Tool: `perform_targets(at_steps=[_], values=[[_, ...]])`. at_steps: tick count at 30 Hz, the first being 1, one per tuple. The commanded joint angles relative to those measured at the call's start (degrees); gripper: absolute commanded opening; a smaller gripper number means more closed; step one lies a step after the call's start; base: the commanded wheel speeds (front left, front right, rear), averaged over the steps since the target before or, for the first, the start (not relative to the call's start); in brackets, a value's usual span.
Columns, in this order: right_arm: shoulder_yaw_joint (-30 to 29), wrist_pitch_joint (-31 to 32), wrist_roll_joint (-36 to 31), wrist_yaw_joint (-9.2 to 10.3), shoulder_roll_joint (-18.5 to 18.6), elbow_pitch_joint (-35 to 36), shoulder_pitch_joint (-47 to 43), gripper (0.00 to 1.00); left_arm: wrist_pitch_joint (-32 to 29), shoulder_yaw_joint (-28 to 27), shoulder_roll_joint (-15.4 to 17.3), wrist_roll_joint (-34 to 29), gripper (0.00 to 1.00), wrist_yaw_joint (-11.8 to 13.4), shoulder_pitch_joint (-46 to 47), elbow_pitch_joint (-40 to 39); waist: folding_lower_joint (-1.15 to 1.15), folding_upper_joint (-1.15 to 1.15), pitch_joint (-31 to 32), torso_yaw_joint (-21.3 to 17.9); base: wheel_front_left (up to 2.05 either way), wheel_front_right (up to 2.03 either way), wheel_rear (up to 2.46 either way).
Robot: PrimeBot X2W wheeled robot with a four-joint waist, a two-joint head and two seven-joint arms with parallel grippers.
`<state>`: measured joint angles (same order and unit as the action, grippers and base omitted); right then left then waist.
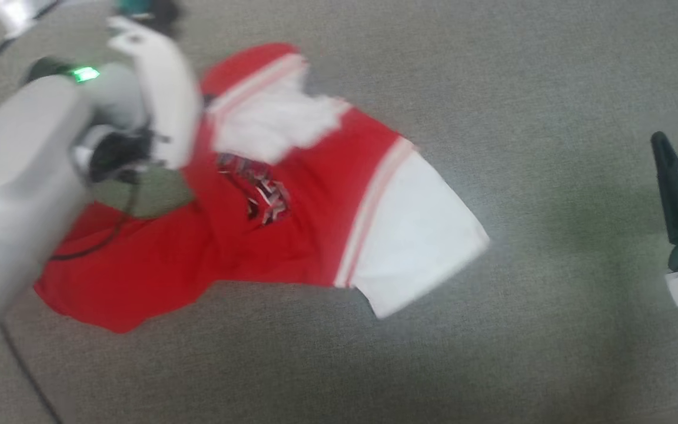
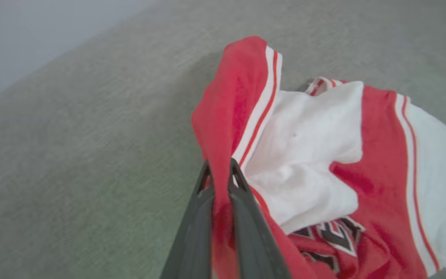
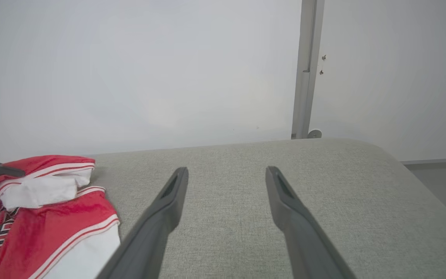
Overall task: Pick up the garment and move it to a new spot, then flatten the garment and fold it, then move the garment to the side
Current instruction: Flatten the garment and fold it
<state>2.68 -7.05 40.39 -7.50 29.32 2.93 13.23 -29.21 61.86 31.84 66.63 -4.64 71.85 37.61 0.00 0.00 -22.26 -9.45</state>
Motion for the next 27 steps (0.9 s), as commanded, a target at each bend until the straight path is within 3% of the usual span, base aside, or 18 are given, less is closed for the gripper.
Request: perform_targets(at_steps=[1,7,10,13,16,17,18,23,27], values=[[0.2,0.2,0.3,0.02,-0.2,0.1,0.5,1.00,0.3,-0.5,0.4,0.2,0.00,0.5,-0.6,0.9,0.00,0.00,-0.1,-0.2,0.00,0.00,0.00],[2.1,1.0,0.2,0.02,0.0,0.1,1.2,1.00,4.7,-3.9,2.6,1.9,0.00,5.6,-1.9,12.4,0.00,0.00,-0.1,-0.7,0.00,0.00,0.00],[2.2,1.5,0.2,0.02,0.6,-0.2,0.8,1.00,7.8,-4.9,3.3,1.8,0.00,9.2,-2.6,17.3,0.00,0.00,0.5,-0.2,0.00,0.00,0.00],[3.1,2.5,-0.2,0.02,1.0,0.1,1.0,1.00,8.9,-5.8,2.3,3.3,0.00,8.9,-3.9,19.6,0.00,0.00,1.2,0.8,0.00,0.00,0.00],[4.5,4.3,-0.4,0.02,1.9,0.6,1.8,1.00,11.2,-6.8,1.8,3.9,0.49,7.7,-4.8,21.1,0.00,0.00,2.2,2.4,0.00,0.00,0.00],[5.3,5.3,-0.4,0.02,2.3,0.6,2.2,1.00,12.1,-7.1,1.4,4.4,0.80,7.3,-5.3,21.4,0.00,0.00,2.5,3.1,0.00,0.00,0.00],[6.3,6.3,-0.5,0.02,2.6,0.7,2.6,1.00,13.2,-7.2,1.1,4.3,1.00,6.8,-5.7,21.7,0.00,0.00,3.0,3.8,0.00,0.00,0.00],[11.9,13.8,0.4,0.03,5.1,0.3,5.9,1.00,23.1,-6.7,-0.4,1.7,1.00,5.0,-7.1,21.2,0.00,0.00,5.5,8.1,0.00,0.00,0.00],[16.9,22.1,2.8,0.02,7.4,-1.2,9.2,1.00,34.6,-7.3,-3.2,0.6,1.00,3.7,-10.0,18.1,0.00,0.00,7.6,12.4,0.00,0.00,0.00]])
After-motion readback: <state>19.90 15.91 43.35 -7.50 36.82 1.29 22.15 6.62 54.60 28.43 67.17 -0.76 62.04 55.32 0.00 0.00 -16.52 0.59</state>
